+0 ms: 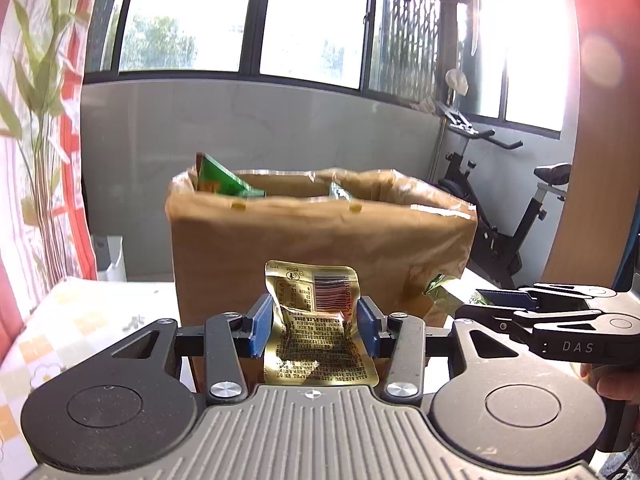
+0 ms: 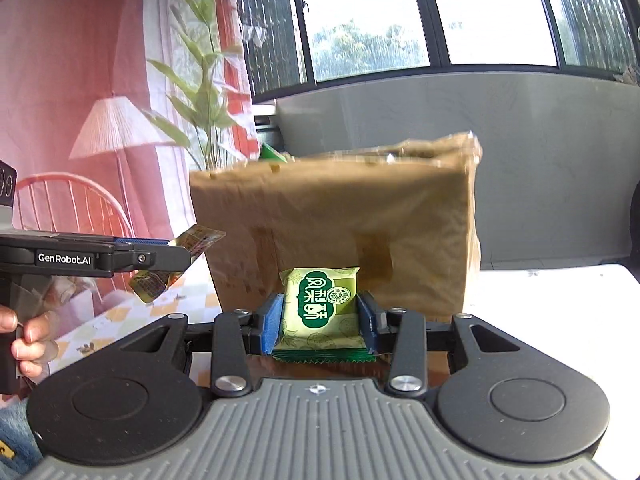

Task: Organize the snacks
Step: 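Carry both snacks over the box and open both tools to drop them, then move both open tools back down to the small clear packet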

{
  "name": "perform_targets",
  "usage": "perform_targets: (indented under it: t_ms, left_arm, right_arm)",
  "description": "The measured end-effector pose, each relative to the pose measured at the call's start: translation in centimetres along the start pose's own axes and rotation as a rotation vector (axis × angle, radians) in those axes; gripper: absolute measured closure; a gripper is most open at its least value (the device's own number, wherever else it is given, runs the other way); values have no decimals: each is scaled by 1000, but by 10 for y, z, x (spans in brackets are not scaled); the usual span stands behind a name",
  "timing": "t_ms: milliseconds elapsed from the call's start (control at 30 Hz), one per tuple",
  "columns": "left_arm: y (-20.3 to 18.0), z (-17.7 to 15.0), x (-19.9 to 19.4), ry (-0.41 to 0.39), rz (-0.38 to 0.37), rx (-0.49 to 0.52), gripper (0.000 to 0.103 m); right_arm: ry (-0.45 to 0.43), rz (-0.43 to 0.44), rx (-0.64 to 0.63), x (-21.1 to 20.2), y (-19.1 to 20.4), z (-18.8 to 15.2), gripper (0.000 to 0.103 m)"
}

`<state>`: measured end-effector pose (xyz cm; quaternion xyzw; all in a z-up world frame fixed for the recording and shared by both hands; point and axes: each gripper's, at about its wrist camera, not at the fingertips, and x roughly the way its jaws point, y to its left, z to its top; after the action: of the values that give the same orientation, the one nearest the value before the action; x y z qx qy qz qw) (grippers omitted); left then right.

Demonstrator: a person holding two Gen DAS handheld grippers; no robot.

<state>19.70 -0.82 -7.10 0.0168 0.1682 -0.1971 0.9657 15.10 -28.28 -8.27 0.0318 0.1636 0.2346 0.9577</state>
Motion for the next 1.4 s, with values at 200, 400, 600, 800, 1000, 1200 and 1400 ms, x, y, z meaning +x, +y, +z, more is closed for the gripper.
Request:
perform_targets:
  t_ms: [200, 400, 600, 800, 1000, 1200, 1400]
  left_arm:
    - [-7, 54, 23, -80, -18, 18, 55]
    - [-8, 89, 74, -76, -12, -20, 55]
    - [-14, 94, 119, 26, 10, -33, 55]
    - [-11, 94, 128, 77, -25, -43, 46]
    - [4, 91, 111, 88, -71, -18, 40]
    - [17, 85, 92, 89, -77, -12, 37]
    - [31, 64, 65, 95, -126, -85, 38]
  right_arm:
    - [-115, -8, 16, 8, -13, 61, 61]
    - [-97, -92, 29, 50, -39, 102, 61]
    - [9, -164, 32, 89, -51, 109, 61]
    - [21, -191, 33, 87, -54, 104, 57]
    - [-25, -155, 47, 63, -49, 95, 57]
    - [-67, -118, 89, 31, -41, 73, 57]
    - [-84, -108, 109, 2, -30, 44, 57]
